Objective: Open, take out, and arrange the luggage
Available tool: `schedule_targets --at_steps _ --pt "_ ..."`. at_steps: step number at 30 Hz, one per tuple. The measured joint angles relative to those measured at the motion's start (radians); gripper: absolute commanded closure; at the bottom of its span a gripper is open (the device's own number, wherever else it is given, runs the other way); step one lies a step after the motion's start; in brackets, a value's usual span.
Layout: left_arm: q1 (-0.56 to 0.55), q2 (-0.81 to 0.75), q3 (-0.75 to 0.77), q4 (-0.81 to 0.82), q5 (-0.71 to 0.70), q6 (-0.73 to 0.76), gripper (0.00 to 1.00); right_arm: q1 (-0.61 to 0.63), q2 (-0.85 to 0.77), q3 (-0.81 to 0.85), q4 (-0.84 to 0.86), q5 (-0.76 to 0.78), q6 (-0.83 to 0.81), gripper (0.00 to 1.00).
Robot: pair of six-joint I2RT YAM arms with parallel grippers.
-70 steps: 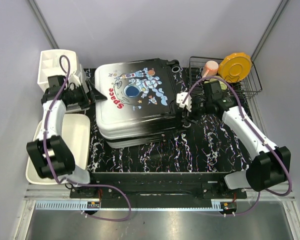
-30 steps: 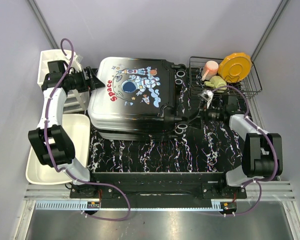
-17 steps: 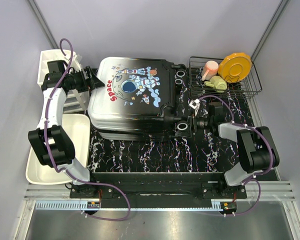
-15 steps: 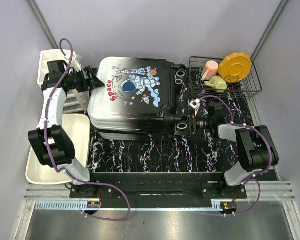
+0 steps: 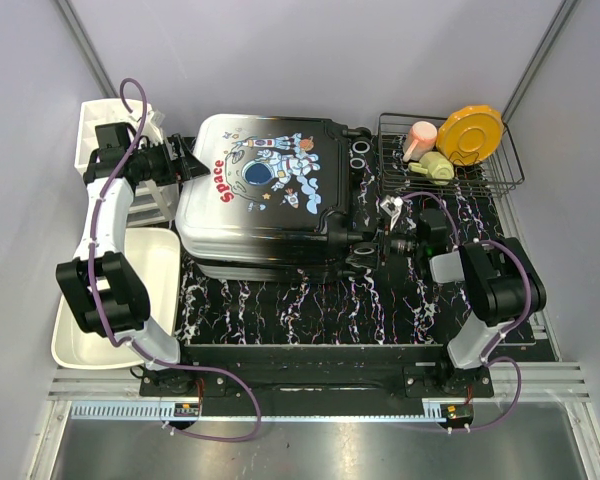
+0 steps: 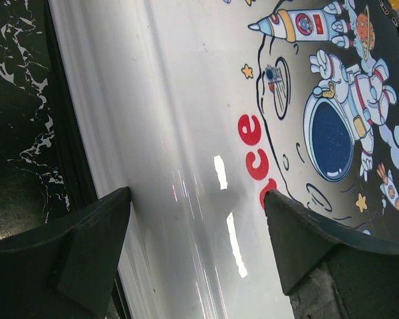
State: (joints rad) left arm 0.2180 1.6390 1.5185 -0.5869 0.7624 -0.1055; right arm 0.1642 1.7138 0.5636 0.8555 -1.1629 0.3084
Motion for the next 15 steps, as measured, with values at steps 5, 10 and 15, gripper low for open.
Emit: schedule_targets --at_steps 5,10,15 --pt "0.000 -0.002 -0.003 0.002 0.000 0.003 0.16 0.013 0.003 -0.024 0.104 -0.027 0.033 0.65" --pt "0.000 -0.002 -0.003 -0.001 0.000 0.008 0.16 0.019 -0.022 -0.039 0.108 -0.044 0.049 0.85" --pt "-0.001 -0.002 -0.003 -0.015 -0.001 0.027 0.16 0.024 -0.108 -0.024 -0.109 0.019 -0.031 1.00"
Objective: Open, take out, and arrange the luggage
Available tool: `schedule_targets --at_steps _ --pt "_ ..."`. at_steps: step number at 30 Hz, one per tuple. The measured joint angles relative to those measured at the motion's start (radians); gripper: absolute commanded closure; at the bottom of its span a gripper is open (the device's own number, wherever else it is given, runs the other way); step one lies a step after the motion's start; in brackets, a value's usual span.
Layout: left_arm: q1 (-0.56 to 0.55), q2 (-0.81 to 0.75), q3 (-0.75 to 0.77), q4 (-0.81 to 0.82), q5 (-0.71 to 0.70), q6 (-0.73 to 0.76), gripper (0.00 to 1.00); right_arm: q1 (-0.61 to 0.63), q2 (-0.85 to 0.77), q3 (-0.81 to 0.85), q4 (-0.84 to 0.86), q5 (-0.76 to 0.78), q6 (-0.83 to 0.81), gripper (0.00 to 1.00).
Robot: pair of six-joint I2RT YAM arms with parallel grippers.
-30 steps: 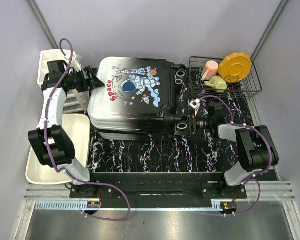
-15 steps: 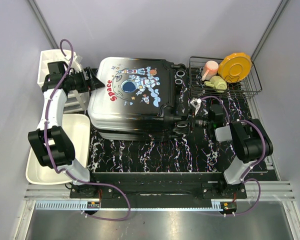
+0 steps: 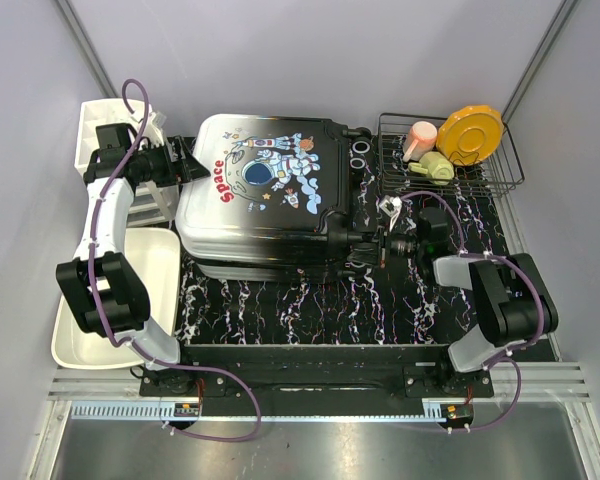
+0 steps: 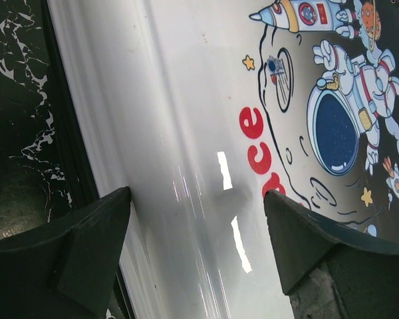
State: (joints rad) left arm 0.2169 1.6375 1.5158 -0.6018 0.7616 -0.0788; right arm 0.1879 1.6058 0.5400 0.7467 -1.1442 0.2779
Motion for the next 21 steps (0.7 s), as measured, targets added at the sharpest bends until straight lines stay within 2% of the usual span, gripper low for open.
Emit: schedule_targets --at_steps 3,8,21 --pt "0.000 0.000 0.000 -0.008 -0.001 0.006 0.16 -0.014 -0.045 0.038 -0.161 0.040 -0.077 1.00" --pt "0.000 0.000 0.000 -0.021 -0.002 0.012 0.16 -0.061 -0.047 0.132 -0.320 0.096 -0.112 1.00" --pt "0.007 0.003 0.003 -0.063 -0.002 0.044 0.16 -0.077 0.130 0.407 -0.422 0.112 -0.180 1.00"
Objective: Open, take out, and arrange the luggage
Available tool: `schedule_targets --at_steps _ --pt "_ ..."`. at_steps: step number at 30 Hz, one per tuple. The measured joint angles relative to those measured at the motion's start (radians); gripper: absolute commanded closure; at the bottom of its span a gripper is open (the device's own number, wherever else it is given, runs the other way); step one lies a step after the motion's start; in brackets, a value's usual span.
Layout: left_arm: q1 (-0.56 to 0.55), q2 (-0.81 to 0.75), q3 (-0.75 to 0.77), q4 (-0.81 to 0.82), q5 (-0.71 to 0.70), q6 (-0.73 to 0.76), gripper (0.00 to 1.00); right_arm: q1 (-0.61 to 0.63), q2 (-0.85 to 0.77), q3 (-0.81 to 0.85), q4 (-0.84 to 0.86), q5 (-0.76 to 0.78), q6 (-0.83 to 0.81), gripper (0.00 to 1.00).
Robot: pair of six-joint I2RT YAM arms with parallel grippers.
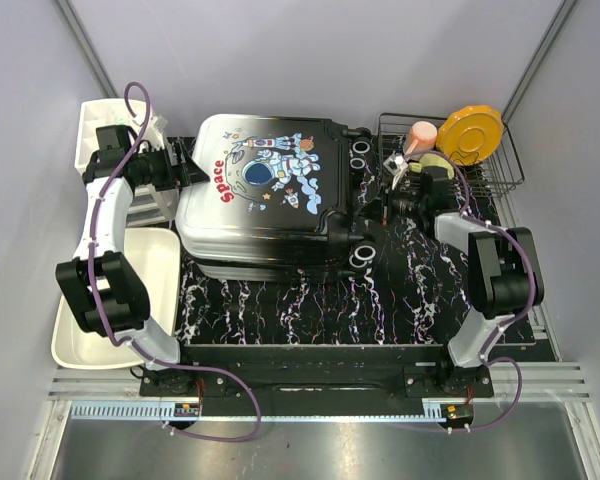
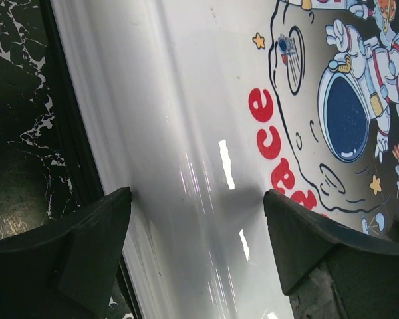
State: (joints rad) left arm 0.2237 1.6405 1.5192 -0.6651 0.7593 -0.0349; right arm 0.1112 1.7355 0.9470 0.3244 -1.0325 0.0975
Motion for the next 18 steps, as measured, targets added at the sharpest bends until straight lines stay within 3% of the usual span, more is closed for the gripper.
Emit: schedule_targets --at_steps 7,9,11,15,18 --pt "0.001 0.011 0.009 -0.014 0.001 0.008 0.14 -0.010 0.104 0.157 -0.024 0.027 -0.117 1.00" --pt "0.001 0.011 0.014 -0.023 0.002 0.013 0.11 -0.013 0.122 0.192 -0.043 0.017 -0.145 0.87" --pt "0.001 0.011 0.021 -0.041 0.007 0.033 0.09 -0.024 0.134 0.229 -0.092 -0.019 -0.176 0.53" --pt "0.001 0.011 0.037 -0.079 0.016 0.064 0.09 -0.077 0.127 0.254 -0.226 -0.107 -0.301 0.40" --pt "-0.001 0.011 0.044 -0.094 0.017 0.080 0.09 -0.109 0.120 0.261 -0.411 -0.146 -0.438 0.37"
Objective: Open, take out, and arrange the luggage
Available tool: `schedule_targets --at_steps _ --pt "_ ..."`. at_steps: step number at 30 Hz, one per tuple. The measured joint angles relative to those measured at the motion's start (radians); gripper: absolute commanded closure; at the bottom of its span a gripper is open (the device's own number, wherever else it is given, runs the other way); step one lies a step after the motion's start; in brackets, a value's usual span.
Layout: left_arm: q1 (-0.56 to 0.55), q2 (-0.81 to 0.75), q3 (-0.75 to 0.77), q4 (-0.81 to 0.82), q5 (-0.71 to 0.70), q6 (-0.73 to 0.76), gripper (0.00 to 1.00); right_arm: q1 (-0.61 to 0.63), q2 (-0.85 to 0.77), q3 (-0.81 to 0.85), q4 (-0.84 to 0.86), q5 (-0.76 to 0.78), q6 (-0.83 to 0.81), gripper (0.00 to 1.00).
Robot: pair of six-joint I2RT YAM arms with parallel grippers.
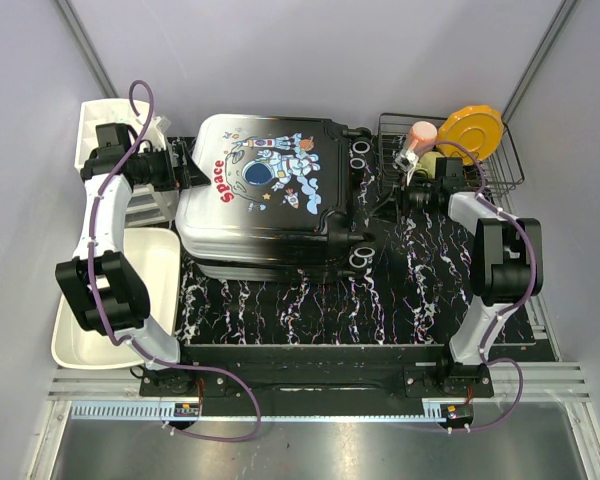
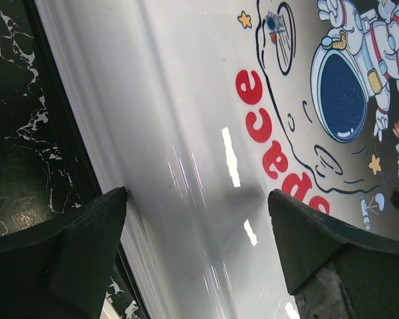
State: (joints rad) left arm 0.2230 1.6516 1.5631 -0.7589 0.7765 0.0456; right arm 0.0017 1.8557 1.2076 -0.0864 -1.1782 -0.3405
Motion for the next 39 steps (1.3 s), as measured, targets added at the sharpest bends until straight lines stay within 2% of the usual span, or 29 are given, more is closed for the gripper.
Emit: schedule_targets --at_steps 3,7,10,18,25,29,32,33,37,39 --pt "-0.002 0.000 0.002 -0.004 0.000 0.010 0.09 0.005 0.000 0.019 -0.183 -0.026 -0.137 0.34" --pt "-0.003 0.000 0.002 -0.005 -0.001 0.014 0.10 0.058 0.027 0.140 -0.495 -0.027 -0.398 0.30" --pt "-0.004 0.000 0.002 -0.003 -0.001 0.014 0.10 0.098 0.063 0.230 -0.650 -0.028 -0.539 0.30" --pt "-0.005 0.000 0.002 0.005 -0.002 0.007 0.10 0.164 0.158 0.339 -0.899 0.012 -0.755 0.28" --pt "-0.005 0.000 0.001 0.011 -0.002 -0.001 0.10 0.181 0.175 0.354 -0.936 0.037 -0.774 0.31" --pt "-0.006 0.000 0.000 0.019 -0.003 -0.009 0.10 0.188 0.151 0.296 -0.855 0.015 -0.726 0.41" --pt "-0.006 0.000 0.000 0.021 -0.004 -0.013 0.10 0.193 0.109 0.235 -0.774 0.008 -0.671 0.61" --pt "-0.006 0.000 0.000 0.021 -0.004 -0.013 0.10 0.194 0.100 0.224 -0.760 0.009 -0.658 0.72" --pt "-0.007 -0.002 0.000 0.022 -0.008 -0.013 0.10 0.195 0.089 0.204 -0.724 0.009 -0.593 0.95" --pt "-0.007 -0.002 0.000 0.022 -0.009 -0.013 0.11 0.195 0.089 0.201 -0.722 0.009 -0.576 1.00"
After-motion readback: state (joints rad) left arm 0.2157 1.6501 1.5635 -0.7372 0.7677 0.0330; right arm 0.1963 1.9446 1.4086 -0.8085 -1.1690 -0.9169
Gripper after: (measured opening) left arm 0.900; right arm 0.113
